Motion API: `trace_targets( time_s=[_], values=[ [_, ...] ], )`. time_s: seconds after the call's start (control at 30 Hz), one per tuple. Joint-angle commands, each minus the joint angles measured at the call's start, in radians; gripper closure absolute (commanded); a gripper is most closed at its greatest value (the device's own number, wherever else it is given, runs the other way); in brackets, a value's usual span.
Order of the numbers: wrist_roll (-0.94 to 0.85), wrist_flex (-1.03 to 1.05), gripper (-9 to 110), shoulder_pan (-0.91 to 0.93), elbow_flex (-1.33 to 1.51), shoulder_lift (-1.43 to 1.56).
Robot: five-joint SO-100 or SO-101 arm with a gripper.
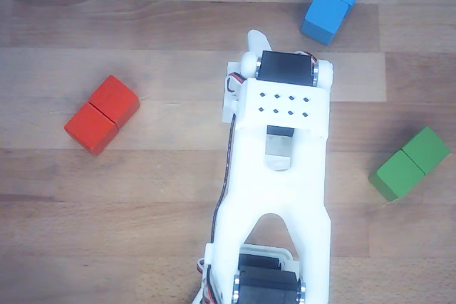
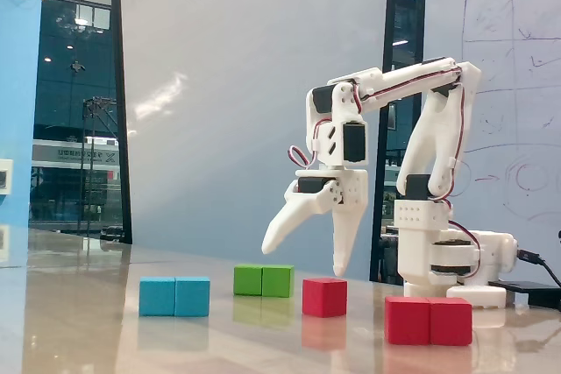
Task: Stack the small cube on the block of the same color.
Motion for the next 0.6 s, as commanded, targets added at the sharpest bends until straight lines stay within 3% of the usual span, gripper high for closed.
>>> trace_targets(
  time_s=[0.0,0.57],
  values=[
    [0.008,-0.017,49,0.005,-0.003,0.003],
    [0.006,-0.120,54,0.002,-0.006,-0.147]
  ],
)
